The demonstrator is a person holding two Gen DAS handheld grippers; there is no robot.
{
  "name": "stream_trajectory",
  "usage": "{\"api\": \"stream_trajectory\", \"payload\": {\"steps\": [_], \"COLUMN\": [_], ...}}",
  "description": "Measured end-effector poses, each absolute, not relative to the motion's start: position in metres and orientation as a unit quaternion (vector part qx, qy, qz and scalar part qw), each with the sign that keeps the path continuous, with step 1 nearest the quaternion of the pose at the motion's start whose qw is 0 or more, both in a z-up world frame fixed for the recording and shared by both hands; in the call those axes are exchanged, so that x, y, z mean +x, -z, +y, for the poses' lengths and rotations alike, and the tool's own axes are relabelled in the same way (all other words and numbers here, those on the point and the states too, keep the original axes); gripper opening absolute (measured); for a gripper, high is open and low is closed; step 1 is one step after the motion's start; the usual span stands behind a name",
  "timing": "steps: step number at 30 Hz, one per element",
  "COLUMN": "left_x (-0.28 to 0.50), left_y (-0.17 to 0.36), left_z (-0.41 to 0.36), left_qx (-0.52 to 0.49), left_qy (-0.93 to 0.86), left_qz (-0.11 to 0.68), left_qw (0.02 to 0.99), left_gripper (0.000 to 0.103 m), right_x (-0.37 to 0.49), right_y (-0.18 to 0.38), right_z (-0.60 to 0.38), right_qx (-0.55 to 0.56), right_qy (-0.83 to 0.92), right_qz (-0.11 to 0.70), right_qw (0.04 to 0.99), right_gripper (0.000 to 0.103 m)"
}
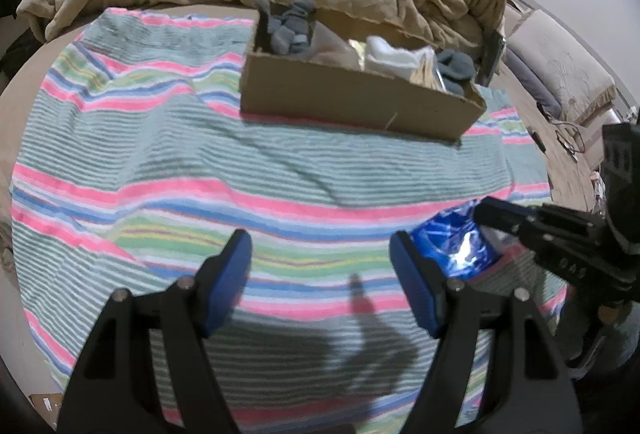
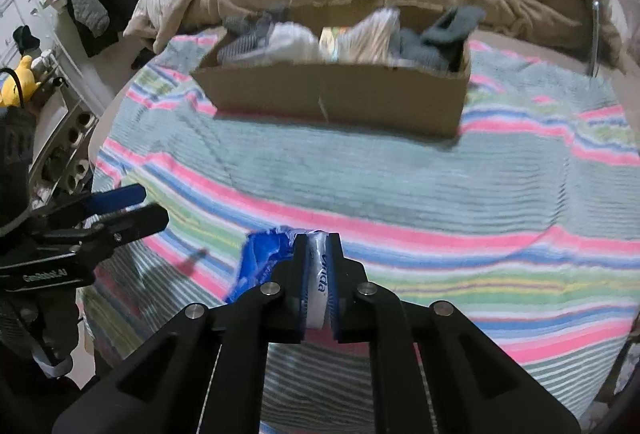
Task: Organize objects
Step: 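Grasp the blue Vinda tissue packet with the right gripper, then carry the blue tissue packet with the right gripper over the box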
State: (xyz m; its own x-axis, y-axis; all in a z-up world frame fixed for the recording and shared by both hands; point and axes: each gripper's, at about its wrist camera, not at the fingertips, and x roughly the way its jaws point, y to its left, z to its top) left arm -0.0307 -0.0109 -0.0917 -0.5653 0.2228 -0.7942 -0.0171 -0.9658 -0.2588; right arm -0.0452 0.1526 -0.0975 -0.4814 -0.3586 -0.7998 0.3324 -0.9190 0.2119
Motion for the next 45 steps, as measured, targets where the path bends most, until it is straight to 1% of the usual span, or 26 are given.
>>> {"api": "stream_trajectory", "payload": {"steps": [19, 27, 34, 45], "left_x": [-0.070, -0.090, -0.110, -0.139], "left_y": [0.060, 0.047, 0.044, 0.053], "left_z": [-0.025, -0.036, -0.047, -0.070], "left_qx": [-0.428, -0.412, -0.401, -0.398], "left_qy": [-0.895, -0.904, -0.908, -0.909], "left_qz": [-0.106, -0.104, -0.108, -0.118], "left_qw": [0.062, 0.055, 0.052, 0.033], "left_gripper": [0.073, 0.073, 0.073, 0.073], "right_x": [-0.093, -0.122, -0.152, -0.204], "right_y": [0.016, -0.001, 0.000, 0.026], "right_z": [0.153, 0.147, 0.137, 0.122], "right_qx": [0.387, 0.364, 0.360, 0.376], "right_qy": [0.900, 0.909, 0.911, 0.906], "right_qz": [0.007, 0.010, 0.002, -0.039], "right_qw": [0.199, 0.202, 0.203, 0.193], "right_gripper": [0.008, 0.008, 0.008, 0.008]}}
